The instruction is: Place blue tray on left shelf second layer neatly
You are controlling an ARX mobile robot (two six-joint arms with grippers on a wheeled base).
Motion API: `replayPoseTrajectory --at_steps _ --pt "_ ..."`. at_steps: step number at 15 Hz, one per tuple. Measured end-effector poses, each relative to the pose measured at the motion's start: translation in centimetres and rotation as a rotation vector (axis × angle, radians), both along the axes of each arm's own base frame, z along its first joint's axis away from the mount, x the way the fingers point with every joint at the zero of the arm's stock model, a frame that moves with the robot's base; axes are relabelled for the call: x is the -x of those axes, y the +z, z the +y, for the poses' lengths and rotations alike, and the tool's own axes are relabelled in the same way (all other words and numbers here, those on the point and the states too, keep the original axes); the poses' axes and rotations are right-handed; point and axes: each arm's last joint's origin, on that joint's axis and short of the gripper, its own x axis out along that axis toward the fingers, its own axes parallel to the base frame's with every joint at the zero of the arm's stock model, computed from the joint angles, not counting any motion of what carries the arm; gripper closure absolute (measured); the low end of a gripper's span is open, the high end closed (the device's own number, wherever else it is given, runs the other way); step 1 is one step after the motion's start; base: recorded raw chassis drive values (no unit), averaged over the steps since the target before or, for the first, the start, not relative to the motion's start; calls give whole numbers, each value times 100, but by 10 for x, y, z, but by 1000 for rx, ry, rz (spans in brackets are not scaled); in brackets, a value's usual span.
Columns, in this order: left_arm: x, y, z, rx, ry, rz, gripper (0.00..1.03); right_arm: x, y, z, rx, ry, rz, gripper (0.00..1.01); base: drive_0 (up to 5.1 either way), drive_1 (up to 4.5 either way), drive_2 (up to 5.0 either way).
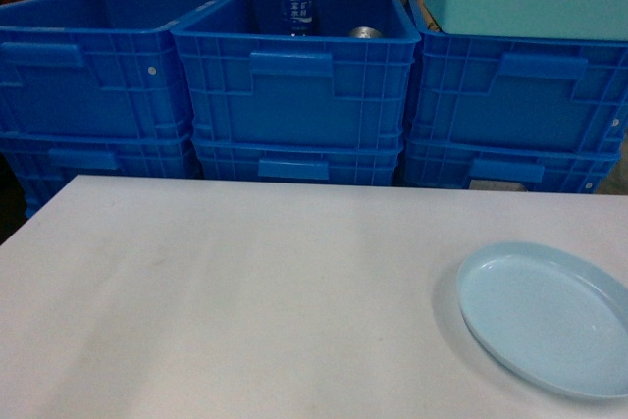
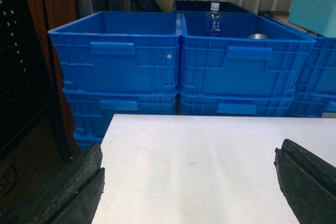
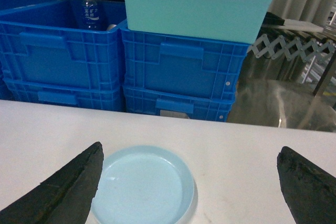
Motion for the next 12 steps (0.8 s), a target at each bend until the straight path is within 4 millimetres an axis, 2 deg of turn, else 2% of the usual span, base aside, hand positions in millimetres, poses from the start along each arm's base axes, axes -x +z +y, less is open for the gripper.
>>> replayPoseTrajectory --at_steps 2,3,7,9,12 --pt "0 0 0 0 0 0 5 -22 16 -10 46 35 32 3 0 0 0" --pt "0 0 0 0 2 0 5 -36 18 -17 32 49 120 3 0 0 0" --pt "0 0 0 0 0 0 5 -99 15 -39 -32 158 392 3 0 0 0" --pt "0 0 0 0 0 0 5 -121 8 -33 -71 250 545 3 0 0 0" --pt "0 0 0 0 0 0 5 -148 -10 -30 50 247 659 3 0 0 0"
